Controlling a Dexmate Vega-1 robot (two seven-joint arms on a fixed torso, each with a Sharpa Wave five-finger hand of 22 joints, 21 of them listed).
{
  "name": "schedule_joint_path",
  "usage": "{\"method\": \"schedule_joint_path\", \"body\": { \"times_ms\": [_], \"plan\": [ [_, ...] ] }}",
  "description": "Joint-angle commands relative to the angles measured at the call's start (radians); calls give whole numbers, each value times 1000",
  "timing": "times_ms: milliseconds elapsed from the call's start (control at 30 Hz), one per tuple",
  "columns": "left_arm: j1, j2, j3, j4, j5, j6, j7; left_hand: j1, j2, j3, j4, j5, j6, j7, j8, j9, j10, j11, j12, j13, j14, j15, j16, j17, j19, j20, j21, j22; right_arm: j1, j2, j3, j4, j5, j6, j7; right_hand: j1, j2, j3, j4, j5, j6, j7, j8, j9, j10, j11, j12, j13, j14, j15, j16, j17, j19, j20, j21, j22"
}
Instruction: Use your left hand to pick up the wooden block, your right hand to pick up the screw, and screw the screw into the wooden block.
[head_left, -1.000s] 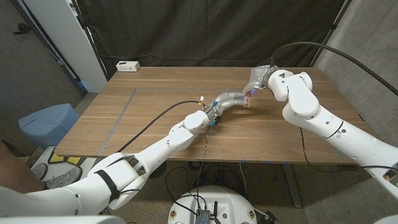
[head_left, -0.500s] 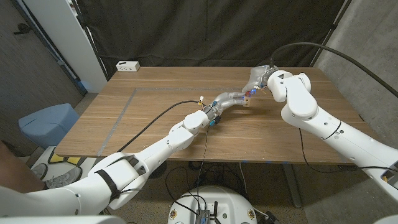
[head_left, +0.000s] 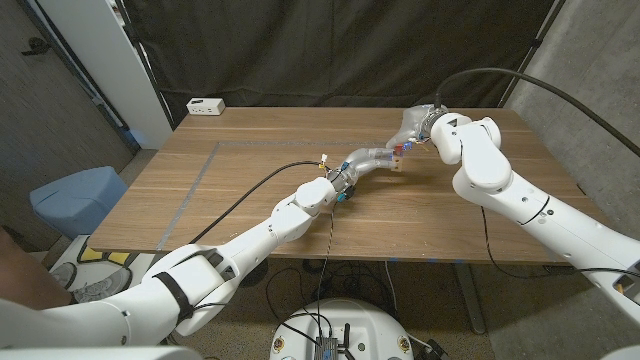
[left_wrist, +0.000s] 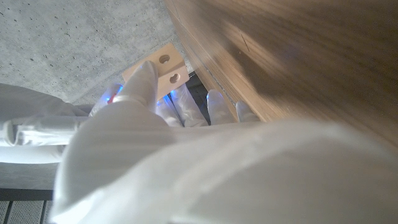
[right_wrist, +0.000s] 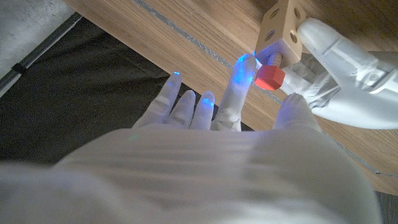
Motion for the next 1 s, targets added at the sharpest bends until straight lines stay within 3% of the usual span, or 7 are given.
{"method": "schedule_joint_path", "body": {
  "times_ms": [33, 167, 433, 700, 1000],
  "plan": [
    [1, -1, -2, 2, -4, -4, -3, -14, 29, 39, 29, 6, 37, 30, 7, 3, 4, -1, 9, 4, 9, -32, -2, 2, 5, 4, 8, 4, 20, -12, -3, -12, -20, 6, 89, -6, -4, -9, -3, 12, -58, 2, -10, 21, -26, 27, -9, 3, -25, 6, -10, 0, -22, 11, -6, 4],
    [4, 0, -3, -1, -5, -3, -2, -16, 30, 40, 30, 7, 37, 31, 8, 3, 3, -1, 9, 4, 8, -32, -2, 3, 4, 3, 8, 4, 27, -15, 0, -13, -14, 15, 117, -12, -5, -14, -4, 16, -97, 1, -16, 32, -47, 51, -11, 4, -39, 15, -13, 1, -35, 18, -6, 3],
    [3, 0, -3, 1, -6, -3, -4, -20, 31, 41, 31, 8, 37, 31, 7, 3, 4, -1, 10, 5, 8, -31, -2, 3, 4, 1, 8, 4, 34, -20, 10, -16, 9, 25, 151, 0, -7, -13, -19, 26, -192, 5, -34, 53, -96, 60, -13, 7, -67, 36, -18, 0, -58, 31, -6, 3],
    [2, -2, -3, 7, -7, -6, -8, -22, 31, 43, 31, 9, 37, 33, 7, 3, 3, 0, 9, 4, 10, -30, -2, 2, 4, 0, 8, 5, 35, -32, 20, -27, 36, 28, 173, 49, 4, 3, -50, 32, -302, 5, -63, 65, -153, 67, -13, 8, -104, 55, -22, -3, -79, 52, -5, 3],
    [2, -2, -2, 5, -6, -4, -7, -23, 31, 45, 31, 10, 37, 33, 7, 3, 3, 0, 10, 5, 9, -31, -2, 2, 5, 1, 9, 5, 46, -43, 24, -38, 61, 38, 175, 135, 22, 40, -92, 14, -366, -2, -84, 60, -202, 59, -13, 9, -123, 67, -19, -5, -94, 61, -3, 2]
  ]
}}
